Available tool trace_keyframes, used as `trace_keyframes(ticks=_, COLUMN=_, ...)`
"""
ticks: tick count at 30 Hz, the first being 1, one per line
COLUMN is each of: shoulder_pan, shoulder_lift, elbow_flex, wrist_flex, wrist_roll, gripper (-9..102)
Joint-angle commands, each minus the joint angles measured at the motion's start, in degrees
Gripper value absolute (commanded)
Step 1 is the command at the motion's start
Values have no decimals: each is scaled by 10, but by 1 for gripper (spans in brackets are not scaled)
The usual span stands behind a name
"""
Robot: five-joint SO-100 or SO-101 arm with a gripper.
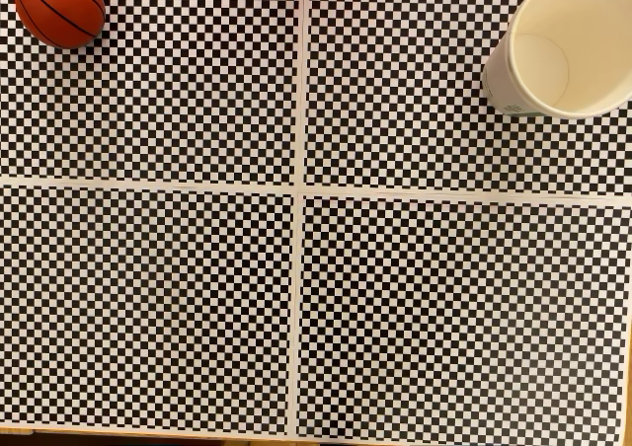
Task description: Grasp basketball and place into cup.
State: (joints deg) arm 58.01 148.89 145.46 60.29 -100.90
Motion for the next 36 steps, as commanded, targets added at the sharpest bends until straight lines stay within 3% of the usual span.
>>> trace_keyframes(ticks=1, shoulder_pan=-8, shoulder_lift=-7, elbow_flex=-13, wrist_flex=-25, wrist_roll=10, gripper=26)
trace_keyframes(ticks=16, shoulder_pan=-39, shoulder_lift=-112, elbow_flex=6, wrist_flex=-158, wrist_roll=37, gripper=57)
trace_keyframes(ticks=36, shoulder_pan=-28, shoulder_lift=-245, elbow_flex=6, wrist_flex=-309, wrist_roll=31, gripper=59)
